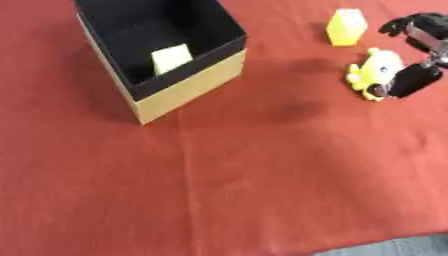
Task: Pick up objects on the table and place them in the box.
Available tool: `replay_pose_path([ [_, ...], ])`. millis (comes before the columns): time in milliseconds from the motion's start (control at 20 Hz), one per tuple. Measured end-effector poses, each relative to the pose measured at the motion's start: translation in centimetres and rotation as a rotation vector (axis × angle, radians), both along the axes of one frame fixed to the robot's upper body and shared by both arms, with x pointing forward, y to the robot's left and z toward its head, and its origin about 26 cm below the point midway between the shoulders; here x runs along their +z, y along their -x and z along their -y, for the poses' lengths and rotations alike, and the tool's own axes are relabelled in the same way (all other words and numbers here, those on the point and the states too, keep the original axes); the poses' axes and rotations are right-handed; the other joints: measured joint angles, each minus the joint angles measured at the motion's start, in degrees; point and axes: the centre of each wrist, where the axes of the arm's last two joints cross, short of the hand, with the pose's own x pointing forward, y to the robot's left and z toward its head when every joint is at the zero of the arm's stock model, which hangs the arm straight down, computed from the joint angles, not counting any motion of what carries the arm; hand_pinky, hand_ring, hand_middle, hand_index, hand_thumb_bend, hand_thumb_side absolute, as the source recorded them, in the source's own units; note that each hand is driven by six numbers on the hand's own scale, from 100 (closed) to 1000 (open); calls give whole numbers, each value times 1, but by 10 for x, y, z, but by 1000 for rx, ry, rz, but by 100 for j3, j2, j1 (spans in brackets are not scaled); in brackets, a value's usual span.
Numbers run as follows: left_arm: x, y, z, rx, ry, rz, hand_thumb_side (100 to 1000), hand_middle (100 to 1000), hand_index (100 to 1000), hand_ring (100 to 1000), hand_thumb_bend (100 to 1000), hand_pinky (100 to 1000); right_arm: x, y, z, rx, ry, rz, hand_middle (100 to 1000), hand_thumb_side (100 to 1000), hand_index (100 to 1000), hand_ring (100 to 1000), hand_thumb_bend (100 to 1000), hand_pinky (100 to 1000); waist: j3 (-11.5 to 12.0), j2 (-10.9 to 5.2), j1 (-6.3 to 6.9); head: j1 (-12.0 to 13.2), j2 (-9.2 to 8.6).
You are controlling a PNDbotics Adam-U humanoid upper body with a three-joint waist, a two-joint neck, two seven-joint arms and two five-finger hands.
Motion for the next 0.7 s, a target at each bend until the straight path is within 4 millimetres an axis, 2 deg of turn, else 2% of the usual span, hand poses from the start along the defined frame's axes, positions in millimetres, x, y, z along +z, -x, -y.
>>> replay_pose_path([
  [700,0,0,0,3,-6,5,567,683,585,586,100,475,8,-10,18,-45,-24,-14,871,100,964,973,492,940,-30,61,53,90,-63],
])
